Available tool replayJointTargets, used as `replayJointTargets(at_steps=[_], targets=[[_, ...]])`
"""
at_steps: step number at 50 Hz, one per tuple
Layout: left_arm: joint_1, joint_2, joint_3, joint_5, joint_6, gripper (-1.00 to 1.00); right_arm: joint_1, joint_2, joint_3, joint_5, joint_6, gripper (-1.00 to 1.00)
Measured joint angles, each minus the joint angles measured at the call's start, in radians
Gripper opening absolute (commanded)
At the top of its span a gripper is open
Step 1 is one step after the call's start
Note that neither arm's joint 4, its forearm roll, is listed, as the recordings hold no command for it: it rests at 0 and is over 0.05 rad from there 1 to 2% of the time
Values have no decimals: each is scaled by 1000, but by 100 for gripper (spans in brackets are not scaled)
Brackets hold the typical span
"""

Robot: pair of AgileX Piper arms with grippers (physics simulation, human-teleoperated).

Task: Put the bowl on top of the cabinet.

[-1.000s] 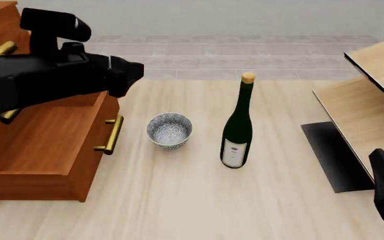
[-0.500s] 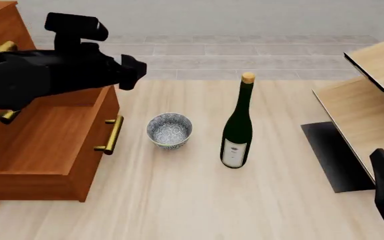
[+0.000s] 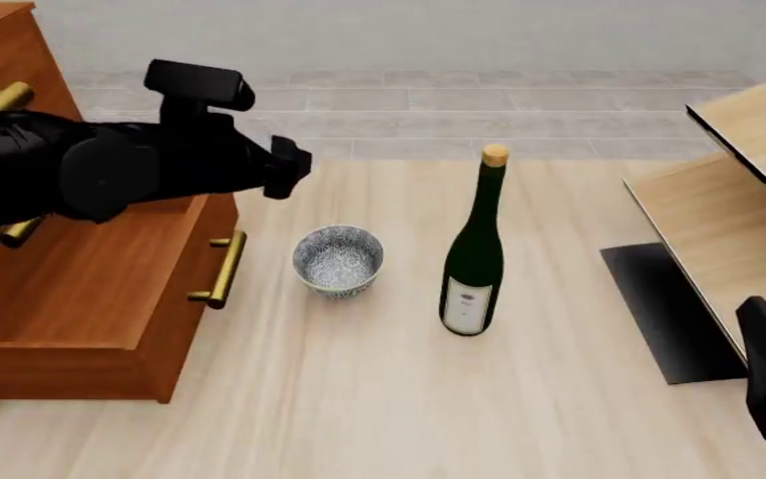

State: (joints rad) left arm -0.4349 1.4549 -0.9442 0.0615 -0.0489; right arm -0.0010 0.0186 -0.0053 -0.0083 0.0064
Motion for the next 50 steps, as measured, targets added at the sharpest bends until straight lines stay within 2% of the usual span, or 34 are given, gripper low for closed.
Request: replayJointTargets(at_steps=[50], targets=[[11,202,-45,-67,-31,100,-6,-9,-2,4,10,100]])
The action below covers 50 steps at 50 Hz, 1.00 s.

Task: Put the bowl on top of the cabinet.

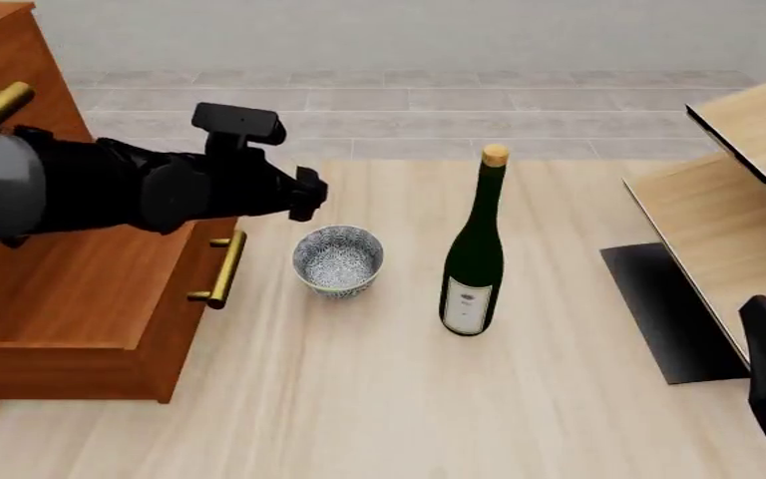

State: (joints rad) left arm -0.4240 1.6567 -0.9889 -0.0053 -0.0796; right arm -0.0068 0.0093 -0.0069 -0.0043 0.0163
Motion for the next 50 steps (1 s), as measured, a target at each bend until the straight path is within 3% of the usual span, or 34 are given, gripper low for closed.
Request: replayJointTargets(at_steps=[50], targets=[[-3,111,8,-63,-16,100,-4,-5,-1,1,5,100]])
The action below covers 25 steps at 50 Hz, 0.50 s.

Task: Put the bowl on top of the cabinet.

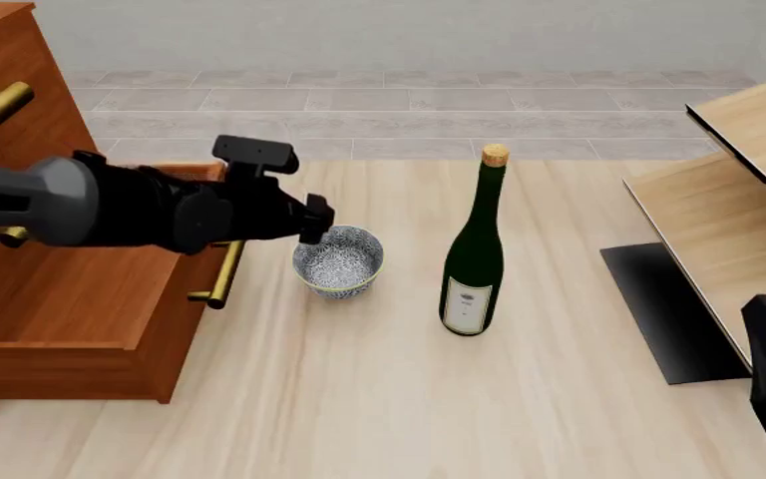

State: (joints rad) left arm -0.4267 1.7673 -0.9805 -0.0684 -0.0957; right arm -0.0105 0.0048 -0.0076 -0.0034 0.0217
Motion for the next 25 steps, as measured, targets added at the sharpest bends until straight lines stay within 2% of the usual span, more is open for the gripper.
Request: replayJointTargets(at_steps=[25], targets=[[-3,44,6,-22,-11,100,1,-1,0,0,-5,100]])
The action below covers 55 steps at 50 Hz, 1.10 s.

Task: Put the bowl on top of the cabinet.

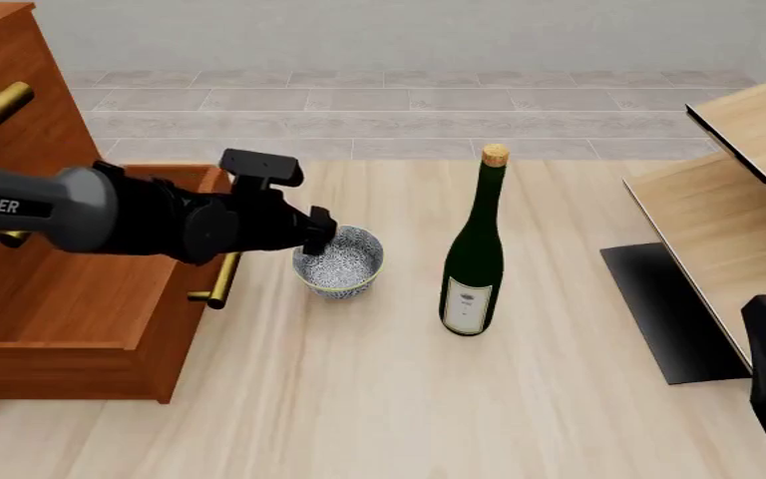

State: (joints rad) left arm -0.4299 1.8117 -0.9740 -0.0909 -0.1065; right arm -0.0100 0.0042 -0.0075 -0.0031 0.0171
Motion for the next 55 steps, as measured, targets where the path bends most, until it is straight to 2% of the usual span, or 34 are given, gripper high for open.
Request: replayJointTargets(at_steps=[55], targets=[[-9,82,20,-51,13,100,-5,-1,0,-3,10,100]])
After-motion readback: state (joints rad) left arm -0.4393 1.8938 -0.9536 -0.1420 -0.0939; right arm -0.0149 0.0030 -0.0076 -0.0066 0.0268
